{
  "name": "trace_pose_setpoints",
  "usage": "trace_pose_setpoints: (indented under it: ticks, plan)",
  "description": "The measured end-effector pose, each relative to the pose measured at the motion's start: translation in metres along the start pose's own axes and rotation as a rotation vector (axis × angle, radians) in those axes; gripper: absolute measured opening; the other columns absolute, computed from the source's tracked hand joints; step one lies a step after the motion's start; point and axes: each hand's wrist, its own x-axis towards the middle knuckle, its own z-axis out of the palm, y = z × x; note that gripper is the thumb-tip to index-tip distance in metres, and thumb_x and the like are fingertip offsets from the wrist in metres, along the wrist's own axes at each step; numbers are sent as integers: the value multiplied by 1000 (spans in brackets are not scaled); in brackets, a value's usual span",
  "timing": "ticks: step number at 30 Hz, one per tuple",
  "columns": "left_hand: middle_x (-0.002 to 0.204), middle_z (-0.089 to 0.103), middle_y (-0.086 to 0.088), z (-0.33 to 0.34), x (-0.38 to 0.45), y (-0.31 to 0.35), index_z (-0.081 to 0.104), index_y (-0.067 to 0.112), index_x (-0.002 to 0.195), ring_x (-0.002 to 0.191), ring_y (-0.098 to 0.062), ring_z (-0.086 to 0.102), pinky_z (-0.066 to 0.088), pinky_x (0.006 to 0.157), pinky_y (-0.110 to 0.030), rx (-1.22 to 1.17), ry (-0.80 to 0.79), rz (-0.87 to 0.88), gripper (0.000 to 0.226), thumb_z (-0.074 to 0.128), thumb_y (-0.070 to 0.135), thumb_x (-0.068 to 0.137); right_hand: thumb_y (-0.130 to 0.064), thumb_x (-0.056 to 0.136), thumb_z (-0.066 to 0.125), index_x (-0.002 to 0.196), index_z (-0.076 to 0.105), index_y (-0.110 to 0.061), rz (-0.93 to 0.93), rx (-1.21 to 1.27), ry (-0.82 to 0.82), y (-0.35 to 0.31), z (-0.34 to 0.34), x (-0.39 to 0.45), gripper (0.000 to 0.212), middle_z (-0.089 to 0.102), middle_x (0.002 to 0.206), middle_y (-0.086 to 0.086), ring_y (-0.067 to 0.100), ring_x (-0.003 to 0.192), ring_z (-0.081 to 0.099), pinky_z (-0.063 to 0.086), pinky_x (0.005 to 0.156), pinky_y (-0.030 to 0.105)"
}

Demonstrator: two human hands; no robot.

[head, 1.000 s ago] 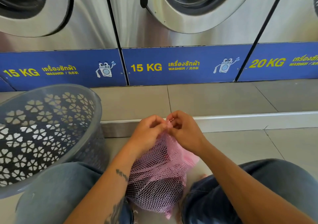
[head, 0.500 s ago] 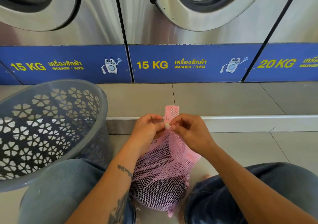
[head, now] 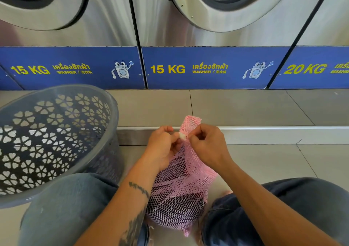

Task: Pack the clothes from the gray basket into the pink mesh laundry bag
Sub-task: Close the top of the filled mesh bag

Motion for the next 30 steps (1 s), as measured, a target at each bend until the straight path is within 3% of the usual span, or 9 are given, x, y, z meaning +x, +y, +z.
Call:
trace_pose_setpoints:
  ticks: [4, 12, 17, 23, 26, 30]
  plan:
    - [76, 58, -11, -3, 1, 3, 50, 16, 87, 63, -17, 51, 47, 55, -27, -201, -14, -155, 28, 41, -9, 98, -6, 79, 64, 70, 67, -12, 50, 42, -26, -3, 2, 2, 12, 66, 61, -4, 4, 49, 53, 41, 45, 16]
    - [73, 59, -11, -2, -3, 1, 51, 14, 89, 62, -17, 53, 48, 54, -27, -199, -24, -134, 27, 42, -10, 97, -2, 77, 63, 66, 65, -14, 175, 115, -89, -7, -3, 3, 17, 61, 57, -5, 6, 48, 51, 39, 42, 18]
    - [78, 63, -13, 0, -6, 1, 55, 9, 96, 65, -18, 58, 52, 65, -29, -31, -38, 17, 22, 45, -11, 96, -2, 78, 68, 69, 68, -11, 222, 157, -98, -7, -6, 2, 13, 63, 58, -3, 8, 49, 53, 41, 44, 22]
    - [91, 66, -12, 0, -8, -1, 63, 2, 97, 76, -15, 65, 55, 61, -15, 412, 16, 364, 12, 59, -7, 92, -1, 78, 75, 80, 71, -1, 248, 397, -129, -3, -7, 0, 4, 66, 60, 2, 14, 51, 56, 46, 46, 24]
    - [94, 67, -13, 1, -5, -2, 64, 9, 92, 83, -19, 67, 57, 65, -18, 460, 19, 419, 16, 64, -7, 89, 2, 79, 71, 78, 72, -4, 226, 390, -73, -3, -4, -1, 6, 67, 60, 2, 15, 53, 55, 46, 47, 25]
    - [93, 69, -13, 0, -1, -5, 65, 11, 95, 83, -19, 68, 58, 65, -19, 487, 56, 445, 17, 65, -5, 88, -3, 83, 72, 82, 74, -4, 174, 370, -57, -2, 0, -3, 2, 73, 74, 14, 18, 60, 60, 52, 55, 27]
